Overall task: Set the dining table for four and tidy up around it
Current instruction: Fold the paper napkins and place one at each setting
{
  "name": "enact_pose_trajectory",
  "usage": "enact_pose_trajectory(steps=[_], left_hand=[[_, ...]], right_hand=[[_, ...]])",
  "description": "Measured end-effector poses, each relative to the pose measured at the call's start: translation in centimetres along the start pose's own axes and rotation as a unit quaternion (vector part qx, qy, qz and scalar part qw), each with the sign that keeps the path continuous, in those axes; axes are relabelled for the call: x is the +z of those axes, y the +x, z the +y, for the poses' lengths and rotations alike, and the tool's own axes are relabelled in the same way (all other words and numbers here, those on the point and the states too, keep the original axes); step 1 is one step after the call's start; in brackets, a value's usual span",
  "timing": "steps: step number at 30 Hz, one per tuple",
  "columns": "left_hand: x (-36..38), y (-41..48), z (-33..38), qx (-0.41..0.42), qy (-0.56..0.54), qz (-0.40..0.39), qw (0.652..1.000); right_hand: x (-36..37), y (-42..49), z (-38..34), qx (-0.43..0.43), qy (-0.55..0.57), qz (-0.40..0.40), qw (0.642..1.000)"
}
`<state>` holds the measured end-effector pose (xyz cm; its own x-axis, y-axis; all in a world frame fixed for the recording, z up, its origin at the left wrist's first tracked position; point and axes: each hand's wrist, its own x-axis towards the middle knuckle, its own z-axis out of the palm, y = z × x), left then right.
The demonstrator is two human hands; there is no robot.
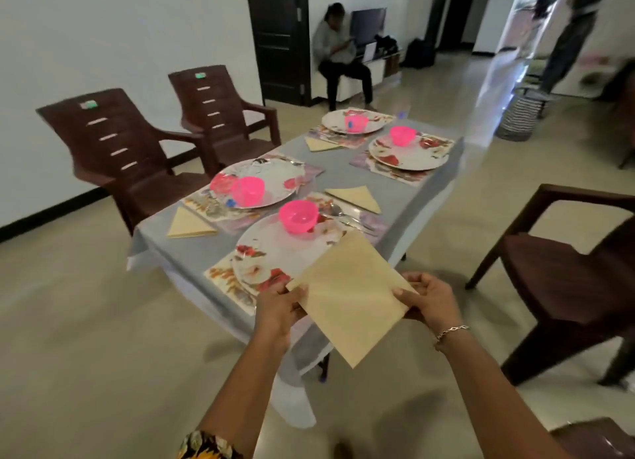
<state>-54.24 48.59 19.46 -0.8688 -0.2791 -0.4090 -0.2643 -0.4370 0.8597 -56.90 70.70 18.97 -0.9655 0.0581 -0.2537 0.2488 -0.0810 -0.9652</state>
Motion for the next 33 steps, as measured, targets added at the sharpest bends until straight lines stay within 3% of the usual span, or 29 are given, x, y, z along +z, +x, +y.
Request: enact_pose_trajectory(steps=[7,16,25,27,30,33], left_hand=[[8.7,6.9,0.2,0.07,0.074,-0.009,0.995],[18.1,18.2,3.6,0.127,0.198,-0.132,0.963],[27.1,26.1,2.6,0.171,0.279,-0.055,0.943],[30.2,27.3,2.2,0.147,0.233,-0.005,0.961],[35.9,27.7,1.0,0.038,0.119,0.045,0.991],[41.9,27.9,-0.4,-0.097,0.049,-0.038,0.993]], right_hand=[[-5.4,9.0,-2.8,-0.069,-0.039,0.035,0.996],[-10.1,22.1,-7.2,-0.1,-0.087,0.021,0.991],[-14.4,31.8,-9.6,-0.171,-0.168,0.068,0.968],[-15.7,34.8,-10.3,-0.182,-0.161,0.067,0.968],[-17.8,39.6,-11.8,-0.193,-0.152,0.071,0.967],[-20.0,42.9,-13.8,-0.27,-0.192,0.056,0.942]])
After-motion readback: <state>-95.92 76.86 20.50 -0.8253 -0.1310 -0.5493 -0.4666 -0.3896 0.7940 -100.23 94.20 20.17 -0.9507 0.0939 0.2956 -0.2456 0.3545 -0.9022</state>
